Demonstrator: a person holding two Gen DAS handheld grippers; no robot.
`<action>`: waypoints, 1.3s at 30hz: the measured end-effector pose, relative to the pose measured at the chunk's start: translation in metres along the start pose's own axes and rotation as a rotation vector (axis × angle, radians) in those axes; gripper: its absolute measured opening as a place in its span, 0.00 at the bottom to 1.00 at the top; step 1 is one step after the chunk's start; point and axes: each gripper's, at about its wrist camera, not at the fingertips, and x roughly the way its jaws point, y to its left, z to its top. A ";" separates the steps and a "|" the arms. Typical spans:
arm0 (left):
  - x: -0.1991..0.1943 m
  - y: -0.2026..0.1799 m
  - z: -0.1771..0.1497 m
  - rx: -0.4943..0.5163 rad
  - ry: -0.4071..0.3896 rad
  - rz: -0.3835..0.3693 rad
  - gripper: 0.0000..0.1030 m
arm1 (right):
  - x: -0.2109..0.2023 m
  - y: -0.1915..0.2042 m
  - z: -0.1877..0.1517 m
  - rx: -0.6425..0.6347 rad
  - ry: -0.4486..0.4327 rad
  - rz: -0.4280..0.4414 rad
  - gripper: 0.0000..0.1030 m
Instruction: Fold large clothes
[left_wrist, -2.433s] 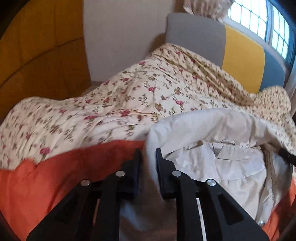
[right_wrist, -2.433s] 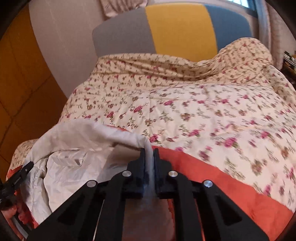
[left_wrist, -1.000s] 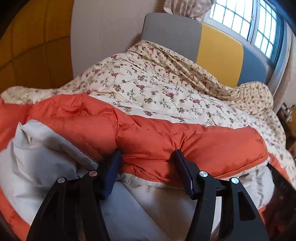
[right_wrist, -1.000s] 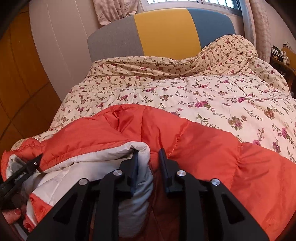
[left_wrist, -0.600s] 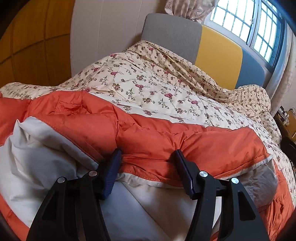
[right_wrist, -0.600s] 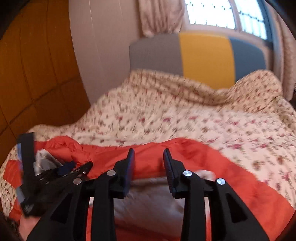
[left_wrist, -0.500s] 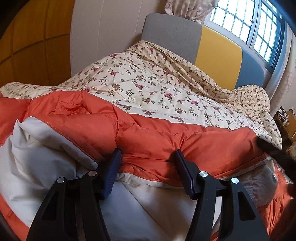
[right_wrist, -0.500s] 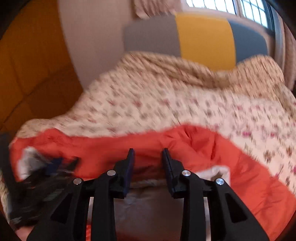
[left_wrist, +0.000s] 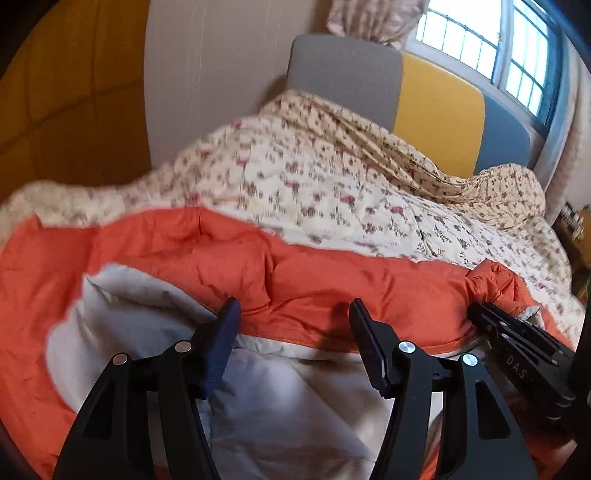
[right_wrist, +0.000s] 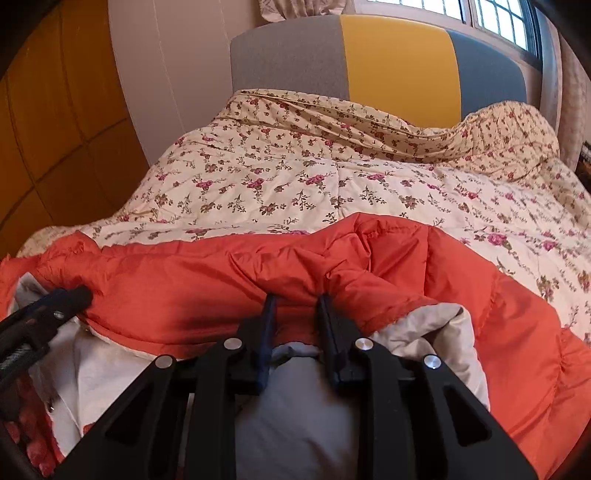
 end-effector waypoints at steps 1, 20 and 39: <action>0.008 0.001 -0.002 0.014 0.020 0.001 0.59 | -0.001 0.002 0.000 -0.009 -0.003 -0.008 0.22; -0.091 0.031 -0.030 -0.071 -0.160 -0.030 0.97 | 0.000 0.014 -0.007 -0.065 -0.018 -0.079 0.23; -0.183 0.310 -0.120 -0.888 -0.164 0.421 0.97 | -0.082 0.000 -0.050 -0.026 -0.030 -0.130 0.55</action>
